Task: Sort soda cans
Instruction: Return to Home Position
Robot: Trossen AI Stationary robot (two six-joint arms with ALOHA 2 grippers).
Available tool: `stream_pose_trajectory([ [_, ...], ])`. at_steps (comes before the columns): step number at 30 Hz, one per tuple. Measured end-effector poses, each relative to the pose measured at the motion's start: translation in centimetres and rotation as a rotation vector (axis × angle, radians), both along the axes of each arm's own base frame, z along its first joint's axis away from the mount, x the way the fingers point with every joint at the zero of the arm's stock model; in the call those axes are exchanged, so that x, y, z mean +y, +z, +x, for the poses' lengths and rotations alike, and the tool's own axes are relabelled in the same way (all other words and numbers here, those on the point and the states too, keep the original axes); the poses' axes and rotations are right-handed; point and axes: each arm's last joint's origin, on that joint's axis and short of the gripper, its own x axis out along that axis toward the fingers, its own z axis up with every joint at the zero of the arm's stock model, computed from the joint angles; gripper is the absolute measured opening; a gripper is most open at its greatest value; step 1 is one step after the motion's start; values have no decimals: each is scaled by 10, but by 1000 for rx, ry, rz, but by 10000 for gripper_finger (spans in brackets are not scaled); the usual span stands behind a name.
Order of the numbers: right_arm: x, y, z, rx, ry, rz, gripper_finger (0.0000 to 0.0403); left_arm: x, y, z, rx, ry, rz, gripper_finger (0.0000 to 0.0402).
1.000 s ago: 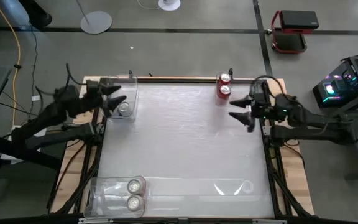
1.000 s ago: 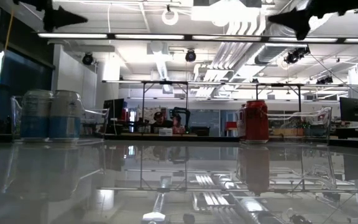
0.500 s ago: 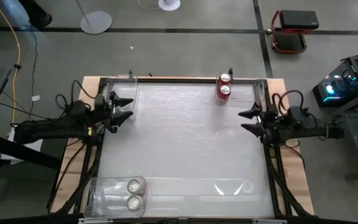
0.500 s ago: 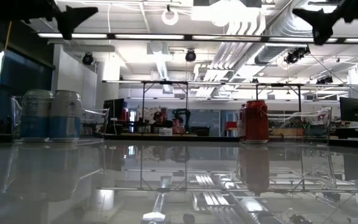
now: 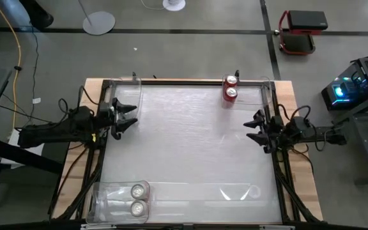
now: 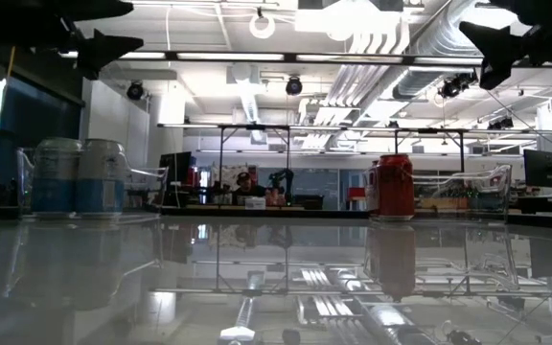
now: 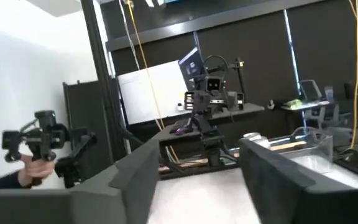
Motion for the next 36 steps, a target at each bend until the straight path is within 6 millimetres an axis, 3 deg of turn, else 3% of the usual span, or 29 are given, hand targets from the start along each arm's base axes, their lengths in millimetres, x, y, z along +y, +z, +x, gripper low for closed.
stream_pose_trajectory([
  [11, -2, -16, 5, 3, -35, -63, 12, -2, -17, -5, 69, -38, -3, 282],
  [18, -2, -15, 4, -3, -36, -59, 21, -2, -44, 0, 57, -74, -8, 258],
  [27, -2, -21, 6, 55, -31, -53, 3, -4, -69, 2, 66, -131, 9, 217],
  [36, -2, -26, 7, 108, -28, -49, 0, -6, -72, 2, 104, -204, 50, 181],
])
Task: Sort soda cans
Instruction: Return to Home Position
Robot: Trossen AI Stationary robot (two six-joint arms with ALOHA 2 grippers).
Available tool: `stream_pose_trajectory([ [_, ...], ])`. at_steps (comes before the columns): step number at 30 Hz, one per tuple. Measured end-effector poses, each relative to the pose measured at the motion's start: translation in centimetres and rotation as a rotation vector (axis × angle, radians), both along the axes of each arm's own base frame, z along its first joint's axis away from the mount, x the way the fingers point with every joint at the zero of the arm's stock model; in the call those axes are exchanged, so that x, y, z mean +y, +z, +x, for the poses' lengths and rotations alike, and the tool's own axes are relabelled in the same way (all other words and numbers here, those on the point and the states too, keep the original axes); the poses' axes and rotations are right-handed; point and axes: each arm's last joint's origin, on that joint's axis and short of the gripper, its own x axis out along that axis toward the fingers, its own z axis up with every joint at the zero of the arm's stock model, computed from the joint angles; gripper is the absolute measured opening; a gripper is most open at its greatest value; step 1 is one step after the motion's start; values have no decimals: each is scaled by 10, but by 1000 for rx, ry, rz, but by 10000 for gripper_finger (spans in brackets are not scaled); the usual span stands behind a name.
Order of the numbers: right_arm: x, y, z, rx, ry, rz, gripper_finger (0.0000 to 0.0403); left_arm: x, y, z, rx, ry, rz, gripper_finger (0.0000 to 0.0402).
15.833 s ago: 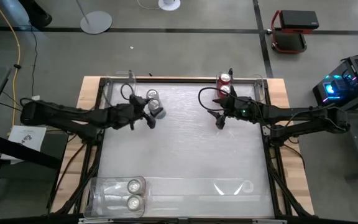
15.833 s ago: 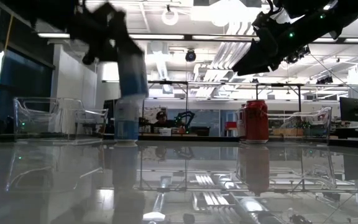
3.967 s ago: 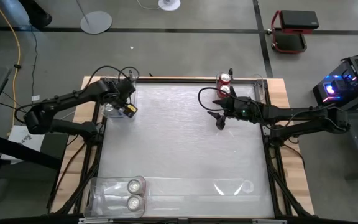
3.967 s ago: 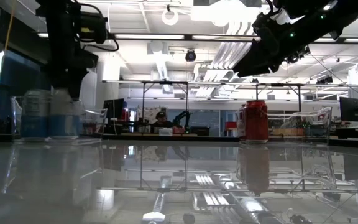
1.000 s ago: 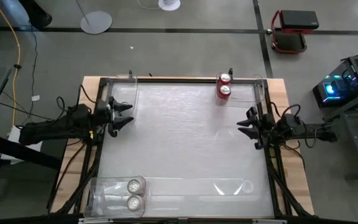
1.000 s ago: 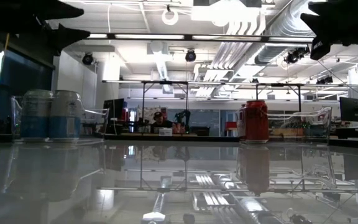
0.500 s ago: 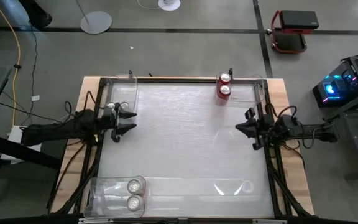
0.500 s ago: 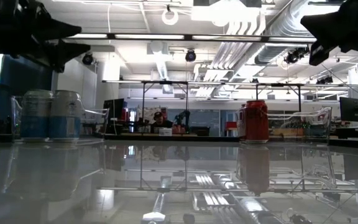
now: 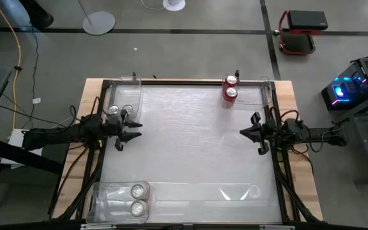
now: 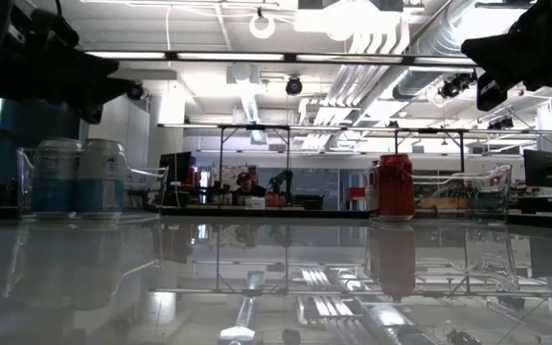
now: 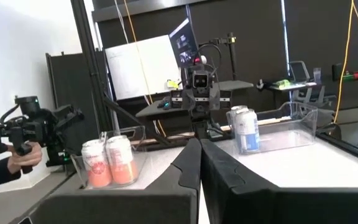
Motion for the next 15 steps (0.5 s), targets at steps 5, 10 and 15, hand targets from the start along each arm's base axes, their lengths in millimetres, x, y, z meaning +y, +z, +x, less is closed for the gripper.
stream_pose_trajectory([
  [5, 0, -2, 0, 17, 11, -6, 0, -1, -6, 0, 60, -20, -6, 149],
  [10, 1, -2, 0, 22, 9, -54, 0, -1, -8, 0, 84, -28, 22, 99],
  [15, 1, -3, 0, 24, 8, -90, 0, -2, -8, 0, 89, -35, 52, 35],
])
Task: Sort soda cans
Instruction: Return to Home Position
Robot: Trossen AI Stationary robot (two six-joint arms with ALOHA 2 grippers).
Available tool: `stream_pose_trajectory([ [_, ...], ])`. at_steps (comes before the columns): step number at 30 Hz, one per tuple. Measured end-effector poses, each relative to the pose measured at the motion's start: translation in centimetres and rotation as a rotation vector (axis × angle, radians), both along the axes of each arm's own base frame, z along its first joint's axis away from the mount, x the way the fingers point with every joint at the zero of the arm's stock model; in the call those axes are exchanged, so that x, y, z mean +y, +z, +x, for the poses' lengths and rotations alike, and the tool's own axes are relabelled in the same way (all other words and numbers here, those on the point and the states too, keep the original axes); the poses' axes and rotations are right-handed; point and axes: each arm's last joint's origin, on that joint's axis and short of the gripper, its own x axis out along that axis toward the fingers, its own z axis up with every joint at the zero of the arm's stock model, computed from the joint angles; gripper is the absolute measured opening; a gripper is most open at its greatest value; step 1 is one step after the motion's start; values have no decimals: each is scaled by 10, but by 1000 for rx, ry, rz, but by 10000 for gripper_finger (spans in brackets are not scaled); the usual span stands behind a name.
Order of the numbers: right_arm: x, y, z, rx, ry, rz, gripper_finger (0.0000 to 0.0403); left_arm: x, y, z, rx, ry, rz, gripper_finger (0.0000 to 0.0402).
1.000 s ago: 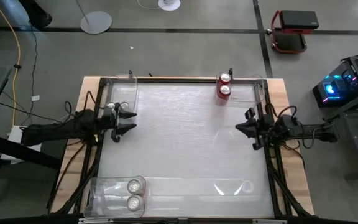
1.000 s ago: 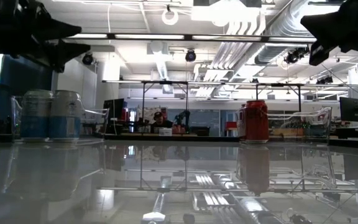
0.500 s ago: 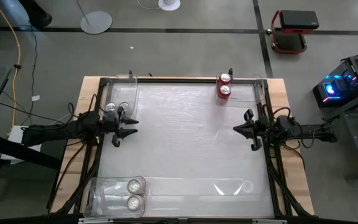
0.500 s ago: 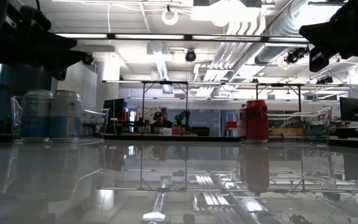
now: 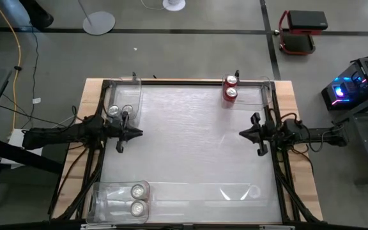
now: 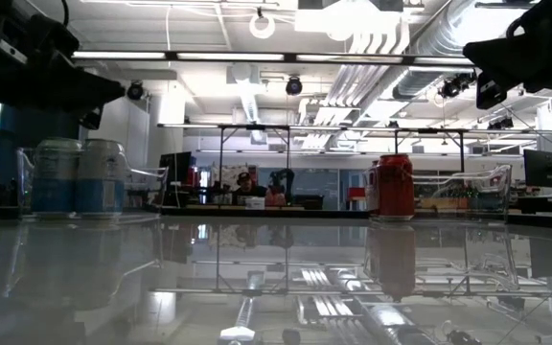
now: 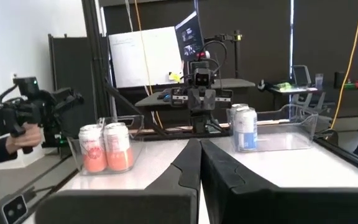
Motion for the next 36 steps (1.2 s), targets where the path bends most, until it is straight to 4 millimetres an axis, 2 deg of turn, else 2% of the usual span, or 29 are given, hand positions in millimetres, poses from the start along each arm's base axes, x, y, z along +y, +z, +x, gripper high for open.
stream_pose_trajectory([
  [2, 0, -1, 0, 14, 3, -2, 0, 0, -1, 0, 7, -1, 17, 11],
  [4, 0, -4, 1, 38, 3, -3, 0, 0, -1, 0, 13, 2, 28, 4],
  [8, 0, -6, 1, 66, 3, -3, 0, 0, -1, 0, 15, 10, 54, 6],
  [14, -1, -9, 1, 92, -33, 20, 0, 4, -4, 0, 50, 116, 38, 1],
  [18, -3, -12, 1, 130, -119, 31, 0, 4, -4, 0, 54, 117, 69, 5],
  [36, -4, -13, 2, 136, -122, 31, 0, 4, -4, 0, 55, 117, 70, 5],
])
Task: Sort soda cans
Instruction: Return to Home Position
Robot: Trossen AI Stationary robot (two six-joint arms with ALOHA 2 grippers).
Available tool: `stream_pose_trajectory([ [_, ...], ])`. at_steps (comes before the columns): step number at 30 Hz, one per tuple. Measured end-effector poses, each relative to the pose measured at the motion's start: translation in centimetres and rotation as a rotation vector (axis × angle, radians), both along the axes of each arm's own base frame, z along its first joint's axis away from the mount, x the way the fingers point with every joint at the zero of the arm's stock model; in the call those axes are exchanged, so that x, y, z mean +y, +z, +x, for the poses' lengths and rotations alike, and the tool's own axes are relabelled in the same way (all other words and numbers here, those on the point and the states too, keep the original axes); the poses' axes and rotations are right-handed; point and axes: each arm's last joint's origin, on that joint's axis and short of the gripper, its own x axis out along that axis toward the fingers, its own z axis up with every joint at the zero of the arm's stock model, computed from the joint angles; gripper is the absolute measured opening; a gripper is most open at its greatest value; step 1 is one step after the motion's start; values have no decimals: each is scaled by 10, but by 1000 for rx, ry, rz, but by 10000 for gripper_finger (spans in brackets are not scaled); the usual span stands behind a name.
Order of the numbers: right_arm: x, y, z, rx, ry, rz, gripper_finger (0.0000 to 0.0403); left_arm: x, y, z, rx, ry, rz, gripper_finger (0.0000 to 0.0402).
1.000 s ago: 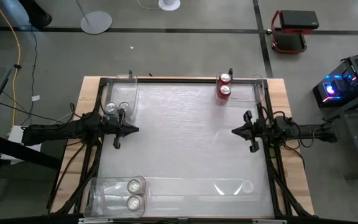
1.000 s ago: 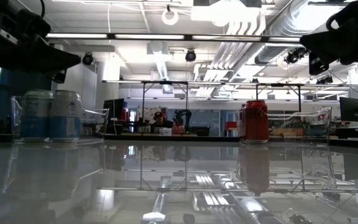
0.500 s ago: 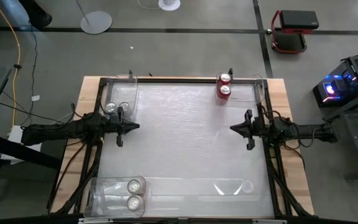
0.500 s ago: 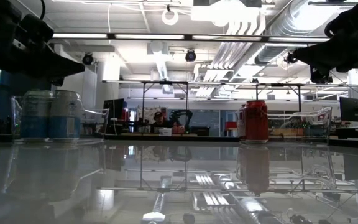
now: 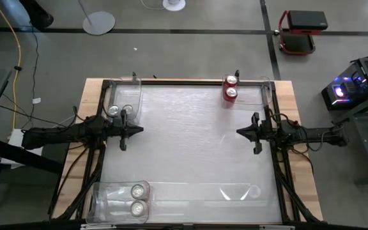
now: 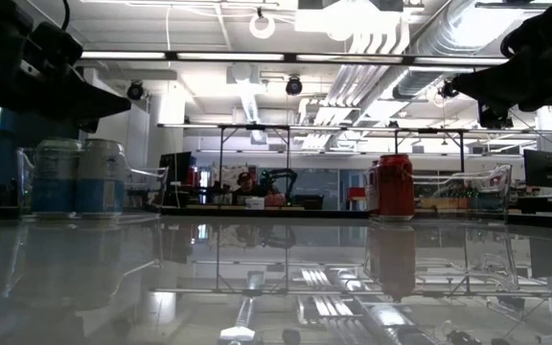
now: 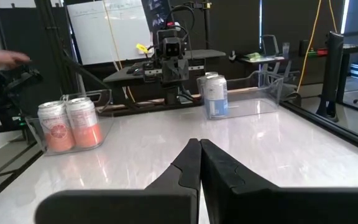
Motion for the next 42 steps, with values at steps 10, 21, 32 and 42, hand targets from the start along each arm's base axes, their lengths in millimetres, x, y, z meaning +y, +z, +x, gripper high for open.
stream_pose_trajectory([
  [10, 2, 1, -1, -13, 31, 0, 0, -2, 7, -5, -84, -13, 9, 5],
  [21, 6, 1, -1, -14, 77, 1, 0, -3, 16, -7, -181, -17, 19, 5],
  [32, 7, 1, -1, -16, 87, 1, 0, -3, 14, -7, -161, -18, 17, 5],
  [42, 5, 1, -1, -14, 63, 0, 0, -3, 14, -7, -162, -18, 17, 5],
])
